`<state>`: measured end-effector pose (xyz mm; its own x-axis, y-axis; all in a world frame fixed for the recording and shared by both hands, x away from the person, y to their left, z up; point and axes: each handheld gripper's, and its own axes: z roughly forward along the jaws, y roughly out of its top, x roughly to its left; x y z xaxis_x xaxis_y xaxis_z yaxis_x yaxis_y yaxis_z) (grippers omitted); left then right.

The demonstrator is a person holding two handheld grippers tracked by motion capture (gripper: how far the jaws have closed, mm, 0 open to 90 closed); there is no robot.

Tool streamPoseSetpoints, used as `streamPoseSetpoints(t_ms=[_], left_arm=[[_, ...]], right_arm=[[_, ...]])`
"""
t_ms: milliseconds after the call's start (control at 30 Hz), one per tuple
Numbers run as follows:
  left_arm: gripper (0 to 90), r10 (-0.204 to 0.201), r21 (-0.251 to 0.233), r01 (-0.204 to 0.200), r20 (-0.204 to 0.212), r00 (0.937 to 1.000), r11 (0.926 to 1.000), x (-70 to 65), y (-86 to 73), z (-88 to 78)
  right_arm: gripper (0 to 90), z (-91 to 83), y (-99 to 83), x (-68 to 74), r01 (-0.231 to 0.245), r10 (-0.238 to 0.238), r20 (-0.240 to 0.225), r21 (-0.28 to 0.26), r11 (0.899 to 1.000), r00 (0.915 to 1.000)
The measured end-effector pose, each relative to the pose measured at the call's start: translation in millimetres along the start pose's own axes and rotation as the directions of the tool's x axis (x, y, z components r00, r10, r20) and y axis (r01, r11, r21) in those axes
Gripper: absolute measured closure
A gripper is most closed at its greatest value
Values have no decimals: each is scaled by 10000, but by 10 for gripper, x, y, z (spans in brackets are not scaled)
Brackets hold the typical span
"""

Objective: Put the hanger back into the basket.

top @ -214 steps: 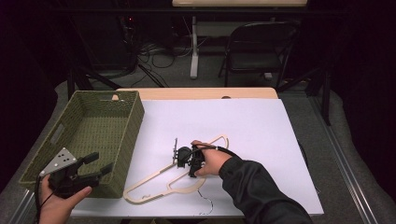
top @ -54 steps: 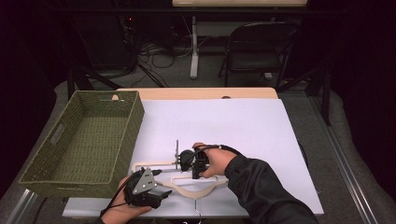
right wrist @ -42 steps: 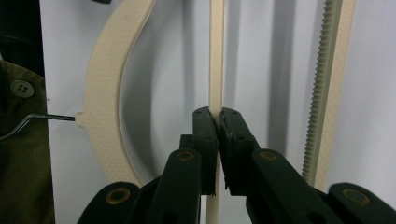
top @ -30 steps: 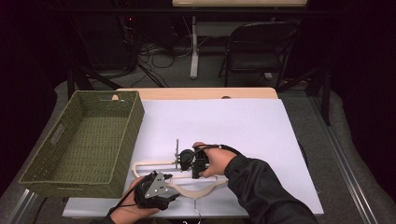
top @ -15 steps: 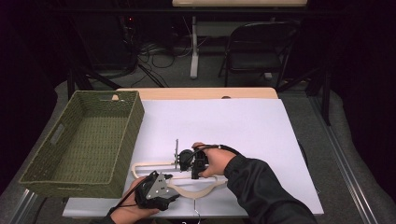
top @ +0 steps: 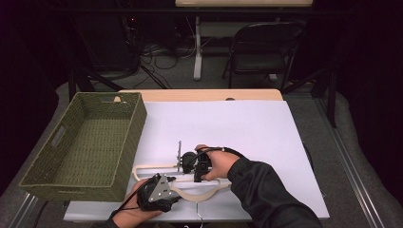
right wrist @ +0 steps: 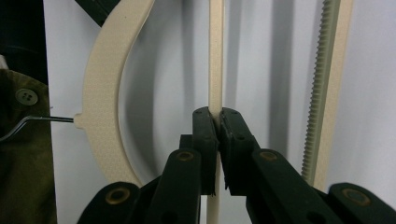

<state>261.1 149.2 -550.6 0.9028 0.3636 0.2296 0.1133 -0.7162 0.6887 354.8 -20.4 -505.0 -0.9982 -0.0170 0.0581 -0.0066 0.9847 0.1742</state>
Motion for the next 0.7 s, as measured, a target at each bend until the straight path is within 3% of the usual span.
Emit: streamPoseSetpoints(t_ms=[467, 700], left_arm=[[432, -11, -22, 11, -98, 10000, 10000, 16, 1, -24], [484, 174, 75, -173, -244, 9996, 9998, 21, 10, -22]], right_arm=[[857, -3, 0, 3, 53, -53, 29, -66, 10000, 10000], [856, -9, -1, 8, 33, -33, 42, -43, 10000, 10000]])
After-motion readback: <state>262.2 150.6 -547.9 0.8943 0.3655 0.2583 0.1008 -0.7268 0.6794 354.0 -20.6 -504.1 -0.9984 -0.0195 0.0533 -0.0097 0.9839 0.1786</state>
